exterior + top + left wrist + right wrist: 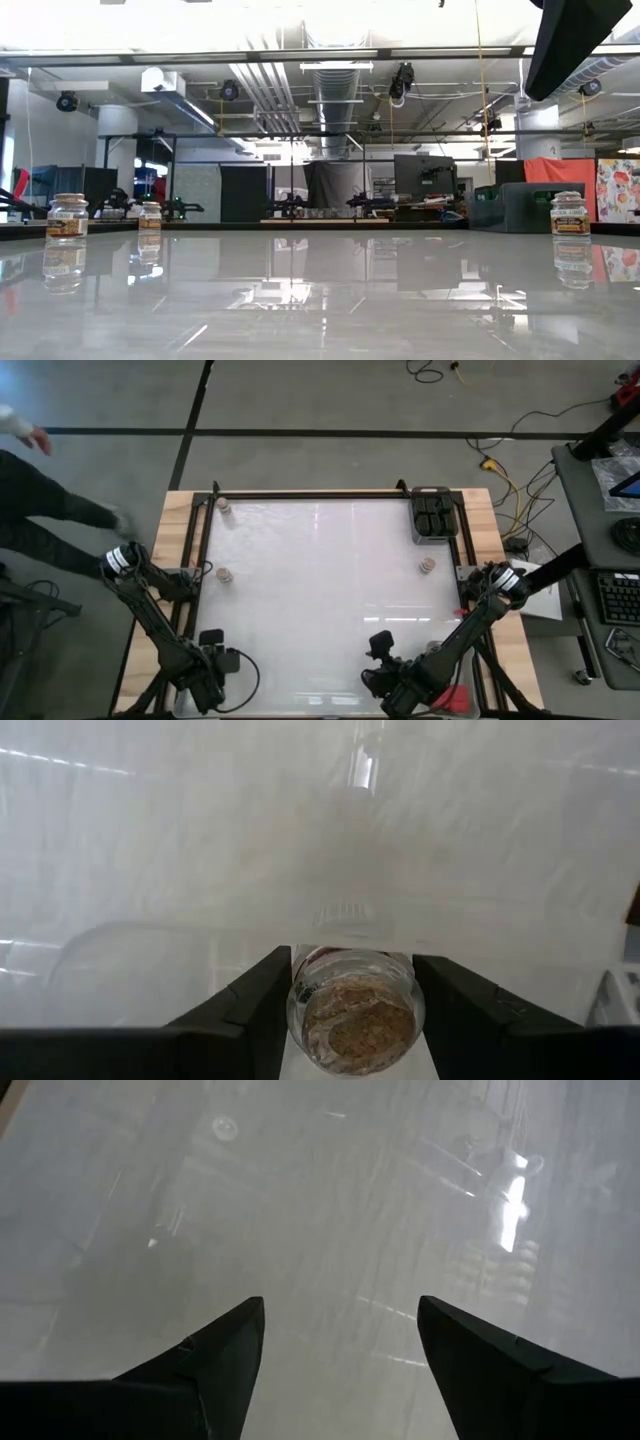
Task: Sort spices by type
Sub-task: Put the brown seasoning bottle into the transparent bin
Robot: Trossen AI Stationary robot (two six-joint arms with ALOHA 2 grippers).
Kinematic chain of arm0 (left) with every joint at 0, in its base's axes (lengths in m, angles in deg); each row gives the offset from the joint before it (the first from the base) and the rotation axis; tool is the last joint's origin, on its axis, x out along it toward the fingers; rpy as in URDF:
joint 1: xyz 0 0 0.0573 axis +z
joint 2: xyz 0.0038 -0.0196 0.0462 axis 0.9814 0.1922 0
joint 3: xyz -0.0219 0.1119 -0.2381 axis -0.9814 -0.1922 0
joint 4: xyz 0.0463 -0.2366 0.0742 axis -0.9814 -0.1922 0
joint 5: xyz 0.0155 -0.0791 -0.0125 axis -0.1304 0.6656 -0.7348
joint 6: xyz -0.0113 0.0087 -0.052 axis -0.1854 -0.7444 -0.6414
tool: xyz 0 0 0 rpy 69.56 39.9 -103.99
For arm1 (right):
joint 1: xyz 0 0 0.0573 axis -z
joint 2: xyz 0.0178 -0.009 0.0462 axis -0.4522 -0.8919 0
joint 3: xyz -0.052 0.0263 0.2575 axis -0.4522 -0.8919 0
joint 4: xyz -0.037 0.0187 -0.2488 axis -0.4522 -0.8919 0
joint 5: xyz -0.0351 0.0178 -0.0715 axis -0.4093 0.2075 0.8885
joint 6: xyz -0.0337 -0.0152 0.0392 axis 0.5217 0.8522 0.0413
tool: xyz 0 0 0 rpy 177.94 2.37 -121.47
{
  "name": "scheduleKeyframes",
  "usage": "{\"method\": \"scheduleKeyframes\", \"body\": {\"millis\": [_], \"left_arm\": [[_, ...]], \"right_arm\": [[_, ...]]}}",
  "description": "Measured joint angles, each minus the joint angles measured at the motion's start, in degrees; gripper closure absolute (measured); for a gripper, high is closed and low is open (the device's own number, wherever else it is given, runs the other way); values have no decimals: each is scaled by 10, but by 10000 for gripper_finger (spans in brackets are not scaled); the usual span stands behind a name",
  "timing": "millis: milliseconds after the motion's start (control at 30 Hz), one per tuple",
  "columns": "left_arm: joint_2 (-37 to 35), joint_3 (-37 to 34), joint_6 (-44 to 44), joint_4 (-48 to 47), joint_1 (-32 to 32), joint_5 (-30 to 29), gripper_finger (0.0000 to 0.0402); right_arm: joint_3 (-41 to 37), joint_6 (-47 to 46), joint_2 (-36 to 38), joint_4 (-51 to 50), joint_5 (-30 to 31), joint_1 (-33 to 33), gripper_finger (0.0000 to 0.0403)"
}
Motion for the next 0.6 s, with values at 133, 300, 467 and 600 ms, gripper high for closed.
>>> {"method": "scheduleKeyframes", "body": {"millis": [133,300,467,600], "left_arm": [[0,0,1,0,0,0,225],[0,-6,2,1,0,0,219],[0,-11,1,6,0,0,222],[0,-11,-1,10,0,1,217]], "right_arm": [[0,2,0,1,0,0,148],[0,3,0,1,0,0,137],[0,4,0,2,0,0,127],[0,4,0,3,0,0,120]]}}
